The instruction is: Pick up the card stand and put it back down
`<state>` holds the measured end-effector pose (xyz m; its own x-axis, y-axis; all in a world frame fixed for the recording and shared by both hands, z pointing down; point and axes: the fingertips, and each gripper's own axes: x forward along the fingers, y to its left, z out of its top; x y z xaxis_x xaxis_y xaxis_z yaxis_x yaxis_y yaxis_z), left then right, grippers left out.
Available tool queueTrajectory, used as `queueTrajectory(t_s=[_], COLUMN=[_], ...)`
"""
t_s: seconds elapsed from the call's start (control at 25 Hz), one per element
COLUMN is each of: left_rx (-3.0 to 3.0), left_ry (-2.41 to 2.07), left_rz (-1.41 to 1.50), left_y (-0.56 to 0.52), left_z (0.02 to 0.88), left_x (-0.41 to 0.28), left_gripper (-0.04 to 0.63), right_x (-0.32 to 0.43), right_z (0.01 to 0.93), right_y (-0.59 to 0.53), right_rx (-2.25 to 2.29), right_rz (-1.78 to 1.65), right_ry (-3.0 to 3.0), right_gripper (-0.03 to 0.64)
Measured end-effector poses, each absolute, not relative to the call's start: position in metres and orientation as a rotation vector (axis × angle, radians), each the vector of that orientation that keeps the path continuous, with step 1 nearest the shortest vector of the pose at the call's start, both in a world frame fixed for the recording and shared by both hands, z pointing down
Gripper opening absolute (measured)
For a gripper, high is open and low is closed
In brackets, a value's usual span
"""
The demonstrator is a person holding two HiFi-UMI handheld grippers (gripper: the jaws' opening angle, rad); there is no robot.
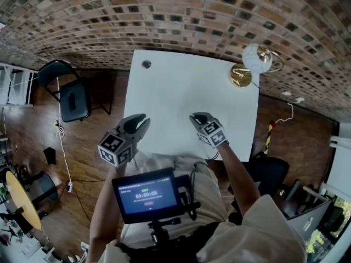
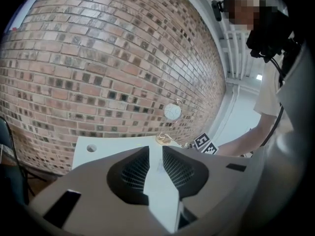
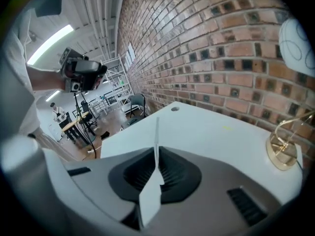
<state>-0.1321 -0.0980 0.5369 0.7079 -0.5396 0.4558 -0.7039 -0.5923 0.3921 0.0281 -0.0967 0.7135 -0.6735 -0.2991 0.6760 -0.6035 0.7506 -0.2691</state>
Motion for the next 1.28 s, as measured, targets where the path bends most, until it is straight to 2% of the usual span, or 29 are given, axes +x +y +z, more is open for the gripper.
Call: queueTrajectory(t_s=[0.72,1.28], left_rx=[2.503,2.410], left_ry=[-0.895,-0.899], left_rz=[0.257,-0.050], left_y=[-0.108,-0.135], left_z=[0.468,0.400], left_x=[-0.101,-0.098], left_gripper=[0.085,0.084], right_x=[0.052,0.056], right_z=[0.541,0.415], right_y=[-0.132,-0.140], right_rx=[0.690,0.697], right_rz=[0.444,0.357], right_ry=[-2.504,-2.701], right_gripper=[0.031,0.031])
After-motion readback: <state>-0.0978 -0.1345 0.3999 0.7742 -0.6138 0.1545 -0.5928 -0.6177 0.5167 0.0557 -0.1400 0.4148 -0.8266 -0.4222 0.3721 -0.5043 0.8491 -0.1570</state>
